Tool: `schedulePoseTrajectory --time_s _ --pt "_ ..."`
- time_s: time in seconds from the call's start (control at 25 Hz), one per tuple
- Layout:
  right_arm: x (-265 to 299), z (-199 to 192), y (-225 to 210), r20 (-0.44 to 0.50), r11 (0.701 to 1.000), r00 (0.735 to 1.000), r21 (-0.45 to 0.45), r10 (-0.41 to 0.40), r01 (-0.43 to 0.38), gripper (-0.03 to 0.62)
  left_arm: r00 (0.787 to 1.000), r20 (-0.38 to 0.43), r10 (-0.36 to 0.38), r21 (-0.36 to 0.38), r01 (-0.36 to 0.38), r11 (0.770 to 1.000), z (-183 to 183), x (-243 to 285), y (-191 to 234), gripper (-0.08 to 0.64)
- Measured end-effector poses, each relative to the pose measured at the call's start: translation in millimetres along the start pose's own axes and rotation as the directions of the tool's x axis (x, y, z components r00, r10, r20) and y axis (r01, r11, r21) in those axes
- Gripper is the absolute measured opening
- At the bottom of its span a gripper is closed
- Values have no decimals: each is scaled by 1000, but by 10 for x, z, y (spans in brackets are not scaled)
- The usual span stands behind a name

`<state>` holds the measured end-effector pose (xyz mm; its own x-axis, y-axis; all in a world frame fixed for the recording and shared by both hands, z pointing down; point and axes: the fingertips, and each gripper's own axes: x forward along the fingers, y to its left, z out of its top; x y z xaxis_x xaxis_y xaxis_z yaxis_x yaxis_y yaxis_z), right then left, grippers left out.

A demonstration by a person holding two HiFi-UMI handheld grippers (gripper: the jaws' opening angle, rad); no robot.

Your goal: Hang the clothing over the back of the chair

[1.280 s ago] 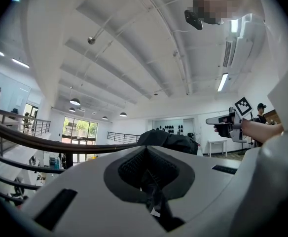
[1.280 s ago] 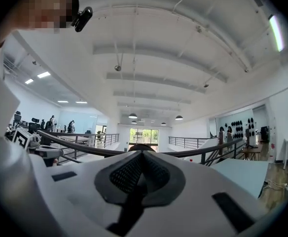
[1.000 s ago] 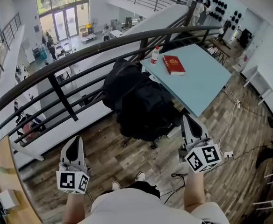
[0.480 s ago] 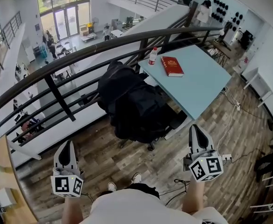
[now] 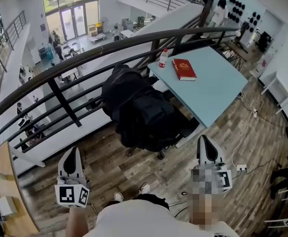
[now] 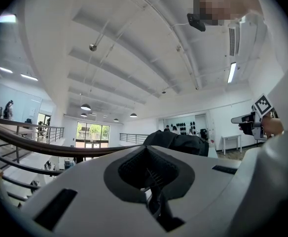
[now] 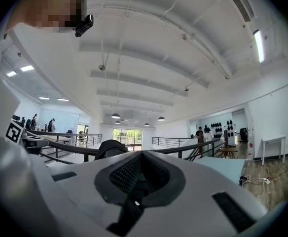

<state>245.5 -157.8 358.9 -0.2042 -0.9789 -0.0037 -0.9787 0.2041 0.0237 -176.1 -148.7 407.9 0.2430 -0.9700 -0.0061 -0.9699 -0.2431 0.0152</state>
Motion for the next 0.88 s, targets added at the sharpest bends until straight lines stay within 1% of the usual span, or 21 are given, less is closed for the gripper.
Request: schedulePoseTrajectory --time_s 0.2,0.4,0.88 --pt "51 -19 -20 0 1000 1000 21 22 -22 17 1000 -9 9 4 -9 1000 9 17 -45 21" --pt "111 -15 -5 0 999 999 15 39 -39 18 1000 -15 13 -1 -13 1000 -19 43 -65 21" --pt "113 -61 -5 -14 998 998 19 56 -56 17 1000 -17 -9 -1 9 1000 -34 115 -164 21"
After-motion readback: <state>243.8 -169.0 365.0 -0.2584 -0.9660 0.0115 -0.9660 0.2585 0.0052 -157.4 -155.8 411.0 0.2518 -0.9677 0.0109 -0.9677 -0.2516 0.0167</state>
